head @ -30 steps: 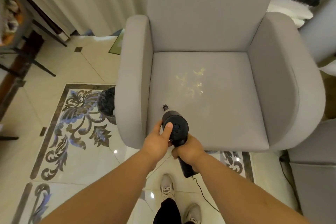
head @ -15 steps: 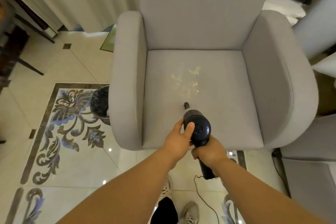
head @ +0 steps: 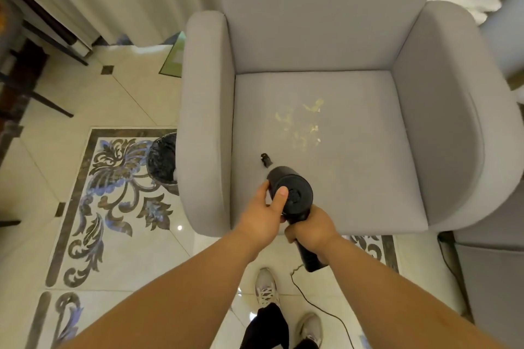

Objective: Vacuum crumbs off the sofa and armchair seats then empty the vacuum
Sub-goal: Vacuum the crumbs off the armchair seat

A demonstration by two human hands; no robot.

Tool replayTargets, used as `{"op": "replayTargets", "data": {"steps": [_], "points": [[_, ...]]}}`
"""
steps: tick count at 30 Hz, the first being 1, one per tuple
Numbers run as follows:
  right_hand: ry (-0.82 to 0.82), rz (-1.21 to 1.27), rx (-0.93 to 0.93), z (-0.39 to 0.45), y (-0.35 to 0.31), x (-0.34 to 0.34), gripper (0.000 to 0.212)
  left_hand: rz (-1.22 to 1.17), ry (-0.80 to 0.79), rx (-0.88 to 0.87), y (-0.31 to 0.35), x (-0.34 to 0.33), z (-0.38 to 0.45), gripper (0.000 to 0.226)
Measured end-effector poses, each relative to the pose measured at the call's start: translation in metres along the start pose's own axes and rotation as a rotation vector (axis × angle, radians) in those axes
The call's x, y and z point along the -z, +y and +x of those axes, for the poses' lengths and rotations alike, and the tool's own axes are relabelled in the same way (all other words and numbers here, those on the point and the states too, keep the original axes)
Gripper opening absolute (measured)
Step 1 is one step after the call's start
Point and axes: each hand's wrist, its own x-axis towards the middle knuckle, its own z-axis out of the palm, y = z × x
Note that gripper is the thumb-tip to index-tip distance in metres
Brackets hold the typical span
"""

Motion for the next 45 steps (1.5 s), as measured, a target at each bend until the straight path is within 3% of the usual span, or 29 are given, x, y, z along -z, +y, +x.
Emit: {"op": "replayTargets", "data": {"steps": [6, 17, 30, 38, 45], "points": [[0.156, 0.01, -0.035, -0.007, 0.007, 0.042, 0.04, -0.024, -0.14, 0.009, 0.025, -0.04, 0.009, 0.059], [0.038, 0.044, 0.061, 0.013, -0.058, -0.007, 0.045, 0.022, 0.036, -0.035, 0.043, 0.031, 0.023, 0.056], [0.15, 0.042, -0.077, 0.01, -0.03, 0.041, 0.043, -0.011, -0.15, 0.001, 0.051, -0.021, 0.035, 0.058], [0.073, 0.037, 0.044, 0.017, -0.069, 0.026, 0.047, 0.021, 0.008, -0.077, 0.064, 0.011, 0.039, 0.056], [0.028, 0.018, 0.024, 0.048, -0.073, 0.024, 0.046, 0.024, 0.051, -0.005, 0.059, 0.012, 0.067, 0.06]]}}
